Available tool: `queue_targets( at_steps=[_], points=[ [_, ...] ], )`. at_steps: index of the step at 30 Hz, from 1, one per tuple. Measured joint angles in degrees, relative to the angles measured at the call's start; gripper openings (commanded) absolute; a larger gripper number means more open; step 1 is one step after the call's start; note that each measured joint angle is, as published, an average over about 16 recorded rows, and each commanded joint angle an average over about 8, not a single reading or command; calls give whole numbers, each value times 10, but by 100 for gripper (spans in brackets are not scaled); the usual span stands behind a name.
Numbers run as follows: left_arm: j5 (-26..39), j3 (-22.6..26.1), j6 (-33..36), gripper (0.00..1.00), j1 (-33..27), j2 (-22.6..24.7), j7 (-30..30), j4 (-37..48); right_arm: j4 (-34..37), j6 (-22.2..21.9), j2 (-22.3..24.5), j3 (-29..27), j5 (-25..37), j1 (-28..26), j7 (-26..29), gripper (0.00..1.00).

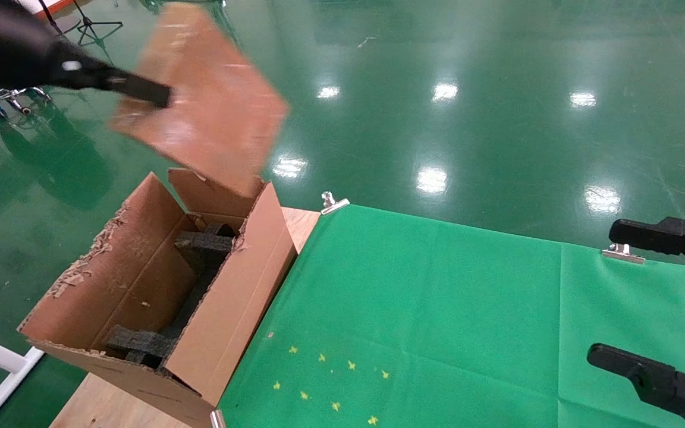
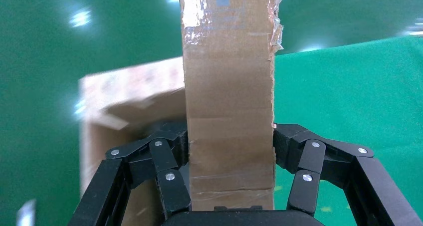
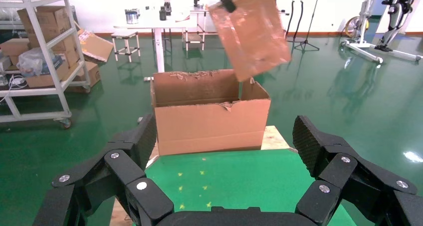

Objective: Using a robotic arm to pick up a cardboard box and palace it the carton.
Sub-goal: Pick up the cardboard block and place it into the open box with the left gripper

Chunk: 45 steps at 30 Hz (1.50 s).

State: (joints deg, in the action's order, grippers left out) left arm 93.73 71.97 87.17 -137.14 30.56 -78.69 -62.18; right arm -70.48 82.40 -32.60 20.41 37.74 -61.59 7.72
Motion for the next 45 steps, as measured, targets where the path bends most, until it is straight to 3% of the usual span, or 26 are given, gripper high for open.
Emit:
queue_targets(
  at_steps=[8,17,31,45],
  points=[
    [58,23,-26,0,17,-40,71,95,0,0,0,0,0,0,0,100],
    [54,39,-74,0,75,-50,180,227,0,0,0,0,0,0,0,100],
    [12,41,-136,0,165,9,311,433,0,0,0,0,0,0,0,100],
    [-13,34,-202,0,249,77,370,557,0,0,0,0,0,0,0,100]
  ],
)
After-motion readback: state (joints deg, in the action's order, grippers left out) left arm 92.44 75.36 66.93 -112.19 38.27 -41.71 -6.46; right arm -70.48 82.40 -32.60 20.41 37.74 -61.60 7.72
